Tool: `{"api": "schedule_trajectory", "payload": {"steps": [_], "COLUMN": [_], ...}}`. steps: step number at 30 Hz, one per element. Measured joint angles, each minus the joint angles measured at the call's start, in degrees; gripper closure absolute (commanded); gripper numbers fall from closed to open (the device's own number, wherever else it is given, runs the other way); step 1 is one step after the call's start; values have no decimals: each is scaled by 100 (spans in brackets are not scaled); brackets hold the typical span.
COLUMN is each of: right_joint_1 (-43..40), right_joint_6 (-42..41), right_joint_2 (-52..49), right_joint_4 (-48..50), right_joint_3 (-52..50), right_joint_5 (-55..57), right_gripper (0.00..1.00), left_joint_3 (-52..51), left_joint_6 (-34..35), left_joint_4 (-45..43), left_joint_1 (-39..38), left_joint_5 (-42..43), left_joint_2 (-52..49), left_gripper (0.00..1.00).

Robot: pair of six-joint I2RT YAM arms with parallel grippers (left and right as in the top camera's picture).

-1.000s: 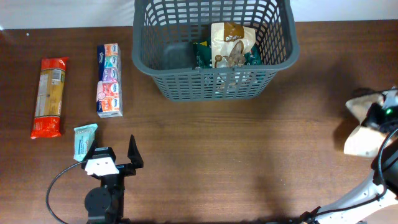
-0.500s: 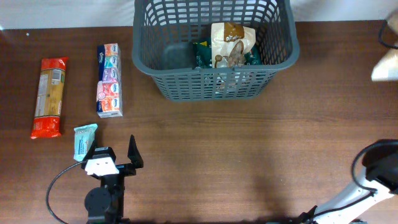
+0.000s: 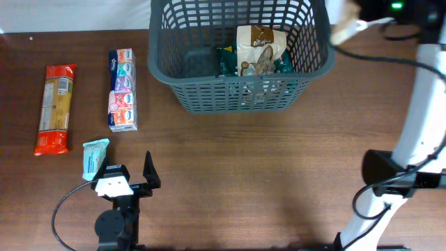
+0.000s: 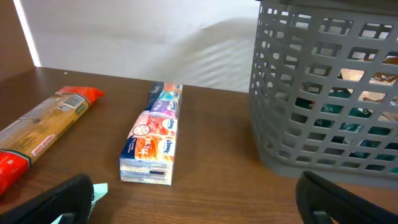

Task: Pack container
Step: 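Lift the beige pouch and carry it left over the basket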

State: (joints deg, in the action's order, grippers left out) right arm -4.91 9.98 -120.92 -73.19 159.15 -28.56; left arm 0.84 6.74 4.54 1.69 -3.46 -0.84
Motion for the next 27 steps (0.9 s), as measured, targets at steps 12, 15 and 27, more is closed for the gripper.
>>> {"api": "schedule_trajectory", "payload": {"steps": [12,15,27], "right_joint_1": [1311,1353,1353], "right_joint_6": [179,199,179], "right_joint_2": [-149,-461,-2146], "right_joint_4": [138,195,-81], "right_joint_3": [22,46,-11], "right_joint_5": [455,555,780], "right_gripper": [96,96,97], "left_joint_3": [0,0,0], "left_joint_6": [0,0,0], "left_joint_4": [0,0,0], "left_joint_1": [0,0,0], "left_joint_5": [0,0,0], "left_joint_2": [0,0,0], "left_gripper": [1,1,1]}}
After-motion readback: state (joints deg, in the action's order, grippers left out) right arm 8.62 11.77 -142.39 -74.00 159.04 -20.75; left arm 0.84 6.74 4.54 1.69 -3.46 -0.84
